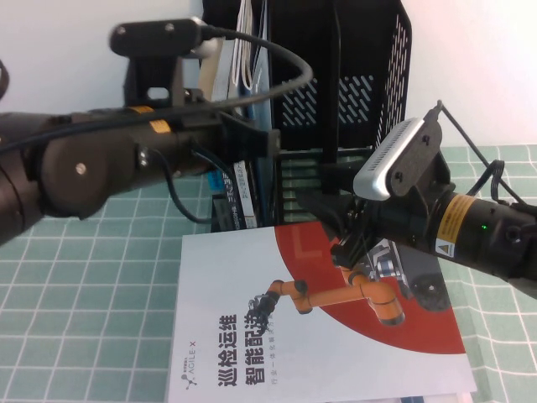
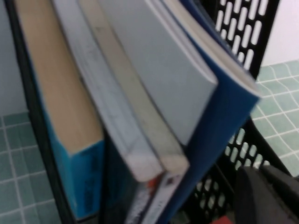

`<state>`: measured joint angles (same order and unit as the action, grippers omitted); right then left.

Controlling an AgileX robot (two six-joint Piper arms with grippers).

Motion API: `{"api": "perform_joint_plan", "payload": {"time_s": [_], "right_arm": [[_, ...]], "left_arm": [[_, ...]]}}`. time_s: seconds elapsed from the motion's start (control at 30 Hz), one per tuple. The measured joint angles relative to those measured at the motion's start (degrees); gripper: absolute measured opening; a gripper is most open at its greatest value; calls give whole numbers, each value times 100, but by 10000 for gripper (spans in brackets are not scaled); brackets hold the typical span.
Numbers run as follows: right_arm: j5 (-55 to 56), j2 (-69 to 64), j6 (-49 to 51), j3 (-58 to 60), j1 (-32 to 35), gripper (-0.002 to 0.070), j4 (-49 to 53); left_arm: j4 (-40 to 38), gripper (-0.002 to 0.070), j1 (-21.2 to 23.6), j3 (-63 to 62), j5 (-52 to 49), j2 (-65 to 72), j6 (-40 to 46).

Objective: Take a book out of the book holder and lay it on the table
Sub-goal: Hold the bookshelf, then pick up the right side book from the book shelf

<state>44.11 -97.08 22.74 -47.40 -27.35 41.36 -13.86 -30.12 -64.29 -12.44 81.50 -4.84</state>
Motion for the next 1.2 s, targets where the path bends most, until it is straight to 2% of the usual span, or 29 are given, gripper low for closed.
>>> {"api": "perform_joint_plan", "payload": {"time_s": [0.1, 0.47, 1.03, 1.13, 1.2], "right_arm": [[135, -86, -155, 0, 0, 354, -201], [285, -565, -515, -462, -272, 391, -521], [121, -1501, -634, -1540, -342, 396, -1285], [39, -1514, -940, -1584, -342, 385, -1354], [9, -1514, -1264, -1584, -342, 336, -1354]], "left_arm": [[-11, -1, 126, -97, 0, 40, 0], [-127, -3, 126, -257, 11, 314, 122], [-342, -3, 126, -257, 508, 326, 122], [-342, -3, 126, -257, 508, 326, 122], [-342, -3, 126, -257, 508, 326, 126]]}}
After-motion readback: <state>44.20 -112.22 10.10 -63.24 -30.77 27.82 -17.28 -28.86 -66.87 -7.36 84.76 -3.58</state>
